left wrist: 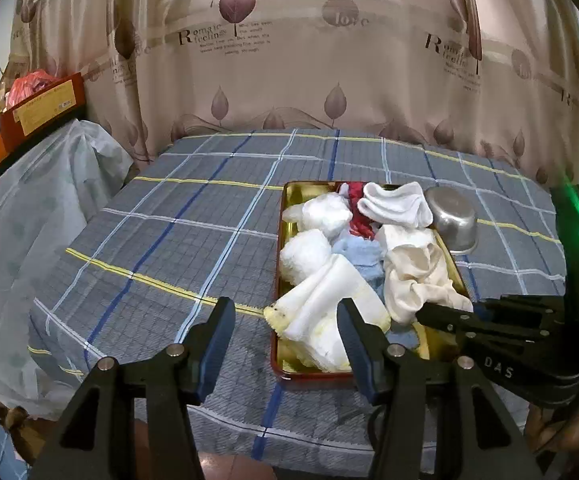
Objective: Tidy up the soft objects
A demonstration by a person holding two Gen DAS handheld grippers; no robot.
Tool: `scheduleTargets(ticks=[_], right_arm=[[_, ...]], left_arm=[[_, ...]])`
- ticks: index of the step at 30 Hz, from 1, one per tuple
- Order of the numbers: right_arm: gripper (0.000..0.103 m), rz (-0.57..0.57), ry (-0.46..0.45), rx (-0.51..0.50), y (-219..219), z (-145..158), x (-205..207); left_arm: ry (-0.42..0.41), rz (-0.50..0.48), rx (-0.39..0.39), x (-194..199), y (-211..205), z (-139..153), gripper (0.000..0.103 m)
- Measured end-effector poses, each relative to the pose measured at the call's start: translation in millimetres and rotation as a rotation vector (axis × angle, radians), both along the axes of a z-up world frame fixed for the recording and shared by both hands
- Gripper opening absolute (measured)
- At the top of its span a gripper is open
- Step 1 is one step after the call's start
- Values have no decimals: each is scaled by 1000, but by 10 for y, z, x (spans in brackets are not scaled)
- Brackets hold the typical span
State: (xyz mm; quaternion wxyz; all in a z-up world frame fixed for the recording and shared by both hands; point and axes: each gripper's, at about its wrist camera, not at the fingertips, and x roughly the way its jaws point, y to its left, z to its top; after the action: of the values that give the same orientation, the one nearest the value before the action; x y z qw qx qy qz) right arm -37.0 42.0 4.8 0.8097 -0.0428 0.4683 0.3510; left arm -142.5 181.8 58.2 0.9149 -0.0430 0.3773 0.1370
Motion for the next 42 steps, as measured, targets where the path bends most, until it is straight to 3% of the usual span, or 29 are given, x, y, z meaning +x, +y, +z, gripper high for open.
scheduleTargets(ticks=[12,17,26,29,32,38,42], right_arm=[[26,-31,-14,11,-65,33,9],[36,-36,-27,22,-88,83,-10],[39,-46,-33,46,-135,172,-54],[45,-48,-42,62,-169,238,-86],[53,-58,-66,77,-211,321,-118],[53,-62,-116,85,-266,435,-228],[53,-68,-242,66,-275,549,-433]], left_arm=[[23,5,40,26,-39,-44,54],[31,4,51,34,-62,-58,54],[34,6,81,23,-89,-68,54],[34,12,82,20,-80,-70,54],[27,24,90,10,-69,-62,54],[34,23,115,10,-111,-83,54],[28,21,110,7,-113,-100,54]])
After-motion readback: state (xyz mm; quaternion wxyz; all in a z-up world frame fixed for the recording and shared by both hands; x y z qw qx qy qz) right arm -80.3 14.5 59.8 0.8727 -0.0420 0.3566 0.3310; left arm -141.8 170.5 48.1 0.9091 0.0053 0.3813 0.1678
